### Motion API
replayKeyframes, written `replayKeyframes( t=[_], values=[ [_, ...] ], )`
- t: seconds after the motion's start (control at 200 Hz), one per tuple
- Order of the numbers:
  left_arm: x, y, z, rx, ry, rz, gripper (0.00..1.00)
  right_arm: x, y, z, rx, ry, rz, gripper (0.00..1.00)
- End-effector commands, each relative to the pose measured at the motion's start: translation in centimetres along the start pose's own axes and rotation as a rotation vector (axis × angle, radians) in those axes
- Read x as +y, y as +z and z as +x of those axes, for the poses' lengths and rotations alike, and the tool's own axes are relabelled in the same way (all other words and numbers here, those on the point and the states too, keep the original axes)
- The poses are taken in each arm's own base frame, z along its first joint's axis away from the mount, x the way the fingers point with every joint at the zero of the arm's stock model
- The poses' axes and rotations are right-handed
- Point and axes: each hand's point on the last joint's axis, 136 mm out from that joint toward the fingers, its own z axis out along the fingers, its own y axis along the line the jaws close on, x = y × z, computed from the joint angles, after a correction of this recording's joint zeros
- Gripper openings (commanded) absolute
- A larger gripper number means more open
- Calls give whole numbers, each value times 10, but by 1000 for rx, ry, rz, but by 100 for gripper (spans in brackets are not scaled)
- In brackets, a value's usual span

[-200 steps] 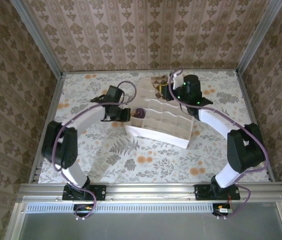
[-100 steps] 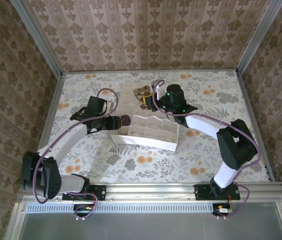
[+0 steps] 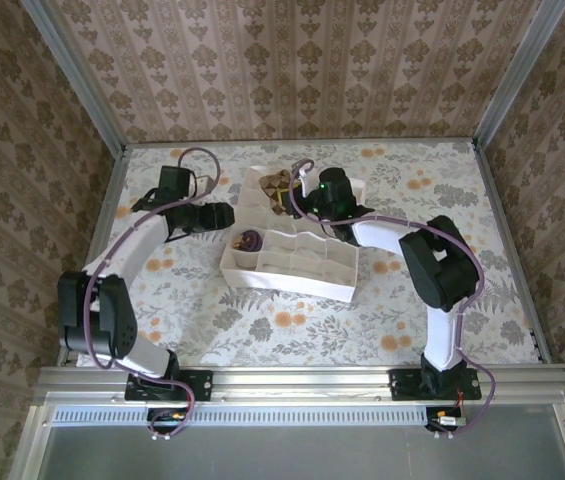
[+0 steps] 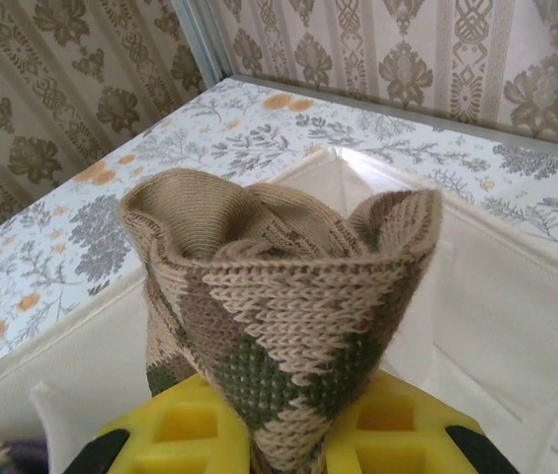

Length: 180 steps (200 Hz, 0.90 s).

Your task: Roll the socks

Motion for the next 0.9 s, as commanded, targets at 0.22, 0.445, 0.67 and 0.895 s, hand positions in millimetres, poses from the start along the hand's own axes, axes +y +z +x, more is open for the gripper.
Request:
replayKeyframes(
  t=[0.22, 0.445, 0.67, 0.895],
  values=[
    [-19, 34, -31, 38, 51, 86, 61, -19, 13, -15, -61, -33, 7, 0],
    [-9, 55, -29, 87, 41, 43, 48, -19, 20, -16, -57, -22, -28, 0],
    [2, 64, -19, 104, 4, 18, 24, -12, 23, 9, -42, 8, -54, 0],
    [11, 63, -15, 106, -28, 13, 0, -8, 30, 24, 7, -20, -49, 0]
  ],
)
